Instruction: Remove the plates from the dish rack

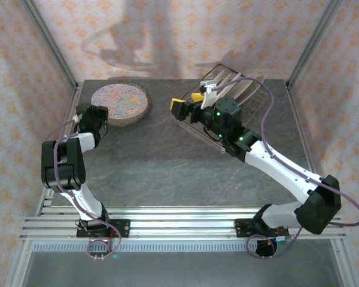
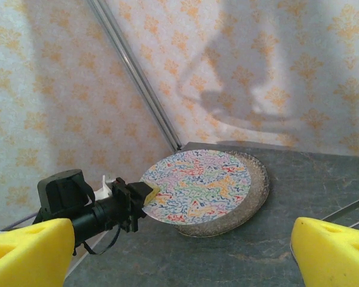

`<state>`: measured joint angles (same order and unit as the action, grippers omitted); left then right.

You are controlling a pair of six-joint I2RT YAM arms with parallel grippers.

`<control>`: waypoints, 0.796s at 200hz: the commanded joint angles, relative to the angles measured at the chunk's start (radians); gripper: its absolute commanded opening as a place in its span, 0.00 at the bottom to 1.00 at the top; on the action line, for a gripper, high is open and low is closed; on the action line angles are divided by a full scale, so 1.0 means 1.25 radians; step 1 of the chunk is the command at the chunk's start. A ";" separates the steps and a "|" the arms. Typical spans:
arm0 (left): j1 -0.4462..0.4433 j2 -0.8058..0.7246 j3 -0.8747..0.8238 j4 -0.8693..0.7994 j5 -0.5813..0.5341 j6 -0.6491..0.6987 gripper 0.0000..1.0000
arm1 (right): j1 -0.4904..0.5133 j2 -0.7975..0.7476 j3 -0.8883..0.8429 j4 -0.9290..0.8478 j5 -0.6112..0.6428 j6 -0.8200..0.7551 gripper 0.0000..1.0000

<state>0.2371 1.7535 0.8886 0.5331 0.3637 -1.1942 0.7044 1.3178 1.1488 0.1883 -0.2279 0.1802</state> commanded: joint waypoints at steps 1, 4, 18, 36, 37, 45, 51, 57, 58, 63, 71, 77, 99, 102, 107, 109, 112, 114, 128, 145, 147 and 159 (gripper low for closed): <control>0.010 0.022 0.040 0.088 0.024 0.018 0.00 | 0.006 0.003 0.030 0.029 0.019 -0.015 0.93; 0.011 0.025 0.043 0.089 0.024 0.017 0.00 | 0.007 0.002 0.030 0.028 0.018 -0.014 0.93; 0.011 0.037 0.049 0.092 0.027 0.017 0.00 | 0.007 0.004 0.031 0.026 0.020 -0.011 0.93; 0.010 0.054 0.059 0.095 0.033 0.015 0.00 | 0.006 0.005 0.034 0.022 0.020 -0.008 0.93; 0.010 0.055 0.059 0.096 0.034 0.015 0.00 | 0.006 0.005 0.034 0.021 0.020 -0.008 0.93; 0.011 0.063 0.066 0.096 0.039 0.014 0.00 | 0.006 0.007 0.034 0.018 0.019 -0.007 0.93; 0.011 0.069 0.069 0.096 0.041 0.014 0.00 | 0.007 0.007 0.034 0.018 0.021 -0.007 0.93; 0.010 0.073 0.072 0.097 0.043 0.014 0.00 | 0.007 0.007 0.036 0.016 0.022 -0.006 0.93; 0.011 0.073 0.072 0.096 0.043 0.014 0.00 | 0.006 0.007 0.036 0.016 0.022 -0.006 0.93; 0.011 0.077 0.074 0.096 0.042 0.015 0.00 | 0.006 0.007 0.036 0.015 0.022 -0.005 0.93; 0.011 0.082 0.076 0.096 0.041 0.016 0.00 | 0.007 0.009 0.037 0.014 0.022 -0.003 0.93; 0.010 0.086 0.078 0.096 0.042 0.016 0.00 | 0.006 0.009 0.037 0.014 0.021 -0.003 0.93; 0.011 0.099 0.083 0.097 0.043 0.018 0.00 | 0.006 0.013 0.041 0.008 0.018 0.002 0.93; 0.011 0.099 0.083 0.097 0.043 0.019 0.00 | 0.006 0.014 0.040 0.008 0.020 0.003 0.93; 0.012 0.101 0.083 0.096 0.043 0.021 0.00 | 0.007 0.014 0.041 0.008 0.021 0.003 0.93; 0.011 0.102 0.084 0.096 0.043 0.021 0.00 | 0.006 0.015 0.041 0.008 0.020 0.005 0.93; 0.010 0.104 0.085 0.096 0.043 0.023 0.00 | 0.006 0.015 0.041 0.008 0.020 0.006 0.93; 0.011 0.104 0.085 0.095 0.043 0.024 0.00 | 0.006 0.015 0.041 0.007 0.021 0.006 0.93; 0.010 0.115 0.090 0.093 0.048 0.027 0.00 | 0.006 0.016 0.041 0.007 0.020 0.009 0.93; 0.010 0.119 0.093 0.096 0.049 0.029 0.00 | 0.007 0.017 0.044 0.002 0.021 0.010 0.93; 0.011 0.119 0.094 0.096 0.048 0.029 0.00 | 0.006 0.017 0.044 0.003 0.022 0.011 0.94; 0.012 0.142 0.098 0.098 0.048 0.029 0.00 | 0.006 0.020 0.049 -0.009 0.021 0.012 0.94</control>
<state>0.2432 1.9030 0.9684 0.5663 0.4080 -1.1759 0.7063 1.3373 1.1618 0.1860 -0.2199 0.1833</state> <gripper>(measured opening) 0.084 0.934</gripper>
